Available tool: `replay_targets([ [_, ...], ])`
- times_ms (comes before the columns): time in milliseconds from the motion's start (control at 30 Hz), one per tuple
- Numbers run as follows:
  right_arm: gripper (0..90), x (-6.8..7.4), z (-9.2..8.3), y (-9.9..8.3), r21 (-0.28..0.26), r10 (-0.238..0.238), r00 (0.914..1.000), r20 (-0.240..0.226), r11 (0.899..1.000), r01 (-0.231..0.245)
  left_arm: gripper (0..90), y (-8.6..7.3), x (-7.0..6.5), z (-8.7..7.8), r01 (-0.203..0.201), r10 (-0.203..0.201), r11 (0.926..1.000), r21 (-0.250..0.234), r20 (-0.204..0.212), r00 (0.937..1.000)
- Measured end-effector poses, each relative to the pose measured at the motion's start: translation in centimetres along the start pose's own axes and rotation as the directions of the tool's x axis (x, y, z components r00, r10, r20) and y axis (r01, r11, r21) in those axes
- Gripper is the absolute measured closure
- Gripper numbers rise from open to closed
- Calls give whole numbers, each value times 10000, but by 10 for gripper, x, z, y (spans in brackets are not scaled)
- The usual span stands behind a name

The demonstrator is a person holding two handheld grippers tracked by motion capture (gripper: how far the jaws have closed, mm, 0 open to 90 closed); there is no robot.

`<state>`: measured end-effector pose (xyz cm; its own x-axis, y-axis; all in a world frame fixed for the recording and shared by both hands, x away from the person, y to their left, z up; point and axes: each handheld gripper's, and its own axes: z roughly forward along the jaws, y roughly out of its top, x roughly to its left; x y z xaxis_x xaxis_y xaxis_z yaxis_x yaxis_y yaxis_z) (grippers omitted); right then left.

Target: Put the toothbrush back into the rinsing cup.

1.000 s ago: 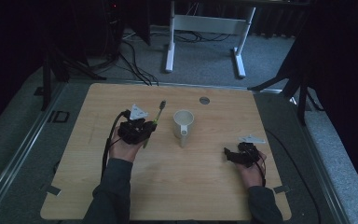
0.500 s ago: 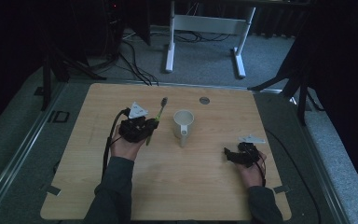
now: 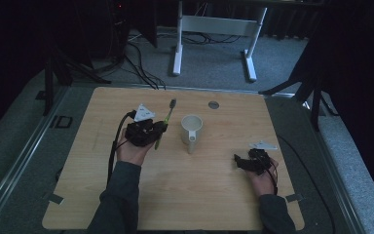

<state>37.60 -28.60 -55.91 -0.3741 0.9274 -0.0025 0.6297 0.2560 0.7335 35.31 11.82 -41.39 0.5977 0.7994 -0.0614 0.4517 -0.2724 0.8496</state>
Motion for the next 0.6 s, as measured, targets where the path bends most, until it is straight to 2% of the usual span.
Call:
replay_targets([
  [600, 245, 0, 0, 0, 2, -9, 10000, -14, 10000, 9, 791, 4, -1, 2, -19, 33, 9986, -523, 272, 9996],
])
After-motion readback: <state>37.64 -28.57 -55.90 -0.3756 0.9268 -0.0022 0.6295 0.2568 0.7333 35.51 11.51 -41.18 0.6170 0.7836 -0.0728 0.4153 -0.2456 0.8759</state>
